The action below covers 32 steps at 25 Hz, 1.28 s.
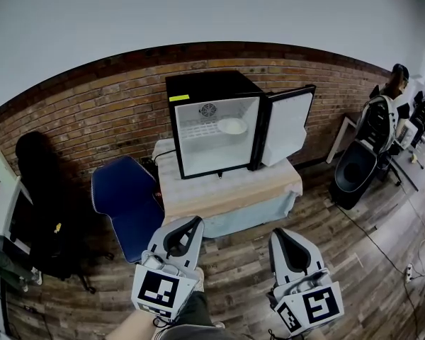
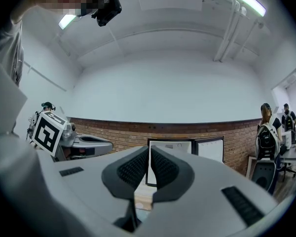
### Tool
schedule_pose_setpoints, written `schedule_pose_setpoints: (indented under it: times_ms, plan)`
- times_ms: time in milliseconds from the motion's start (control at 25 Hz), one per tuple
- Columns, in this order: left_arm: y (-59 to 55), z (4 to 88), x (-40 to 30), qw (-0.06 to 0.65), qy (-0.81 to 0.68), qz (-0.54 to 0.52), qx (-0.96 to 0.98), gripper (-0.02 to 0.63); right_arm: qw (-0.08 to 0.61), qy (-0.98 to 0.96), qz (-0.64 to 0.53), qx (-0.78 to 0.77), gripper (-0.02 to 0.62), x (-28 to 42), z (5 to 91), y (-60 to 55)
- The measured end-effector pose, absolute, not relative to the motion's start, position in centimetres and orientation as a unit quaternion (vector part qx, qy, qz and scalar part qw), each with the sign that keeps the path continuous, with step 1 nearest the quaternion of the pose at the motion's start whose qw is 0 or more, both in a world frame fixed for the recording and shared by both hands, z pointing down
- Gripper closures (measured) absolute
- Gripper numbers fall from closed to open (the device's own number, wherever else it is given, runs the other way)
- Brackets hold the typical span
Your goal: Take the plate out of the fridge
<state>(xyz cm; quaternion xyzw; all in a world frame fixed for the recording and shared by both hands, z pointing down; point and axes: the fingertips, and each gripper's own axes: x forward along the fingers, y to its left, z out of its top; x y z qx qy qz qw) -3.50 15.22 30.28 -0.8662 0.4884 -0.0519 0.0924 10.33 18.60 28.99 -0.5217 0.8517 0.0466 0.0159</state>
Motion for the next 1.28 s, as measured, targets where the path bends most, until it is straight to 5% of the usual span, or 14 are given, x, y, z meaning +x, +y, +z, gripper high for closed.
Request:
schedule_pose_setpoints:
  times_ms: [1280]
  plan:
    - [-5.8,32.3,-4.0,0.064,0.438,-0.061,-0.894,0.588,-0.039,0.827,0.052,-0.558,0.561,7.7,30.7,-2.3]
